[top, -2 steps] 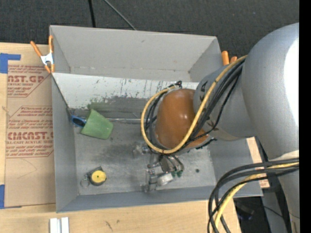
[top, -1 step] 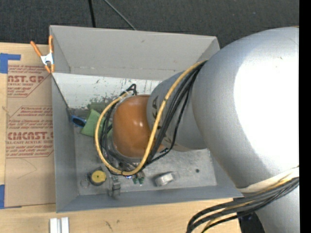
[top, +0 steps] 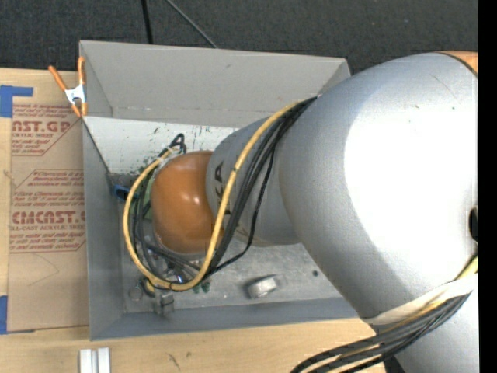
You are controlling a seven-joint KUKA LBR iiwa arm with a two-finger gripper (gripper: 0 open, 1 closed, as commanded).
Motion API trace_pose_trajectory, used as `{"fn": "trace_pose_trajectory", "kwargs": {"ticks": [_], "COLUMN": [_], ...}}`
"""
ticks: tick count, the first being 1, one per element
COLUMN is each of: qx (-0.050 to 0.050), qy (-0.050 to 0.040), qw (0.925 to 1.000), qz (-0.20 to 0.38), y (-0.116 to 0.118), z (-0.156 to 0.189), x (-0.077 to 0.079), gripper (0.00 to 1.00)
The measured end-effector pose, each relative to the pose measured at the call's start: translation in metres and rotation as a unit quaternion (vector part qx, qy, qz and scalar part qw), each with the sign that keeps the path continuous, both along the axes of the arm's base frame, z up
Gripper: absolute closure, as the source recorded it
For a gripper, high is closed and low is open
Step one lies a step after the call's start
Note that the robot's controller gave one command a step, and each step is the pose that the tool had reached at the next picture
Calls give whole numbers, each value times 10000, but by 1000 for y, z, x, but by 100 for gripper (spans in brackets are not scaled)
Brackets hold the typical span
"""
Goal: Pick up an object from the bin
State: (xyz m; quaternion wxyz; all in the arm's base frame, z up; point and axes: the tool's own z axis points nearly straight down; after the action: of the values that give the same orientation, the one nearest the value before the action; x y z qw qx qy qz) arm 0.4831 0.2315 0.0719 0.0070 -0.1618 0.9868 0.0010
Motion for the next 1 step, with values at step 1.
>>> {"fn": "trace_pose_trajectory", "kwargs": {"ticks": [1], "qx": [-8], "qy": [47], "qw": [10000], "qz": [-9], "y": [0], "z": [-2], "x": [-3], "gripper": [100]}}
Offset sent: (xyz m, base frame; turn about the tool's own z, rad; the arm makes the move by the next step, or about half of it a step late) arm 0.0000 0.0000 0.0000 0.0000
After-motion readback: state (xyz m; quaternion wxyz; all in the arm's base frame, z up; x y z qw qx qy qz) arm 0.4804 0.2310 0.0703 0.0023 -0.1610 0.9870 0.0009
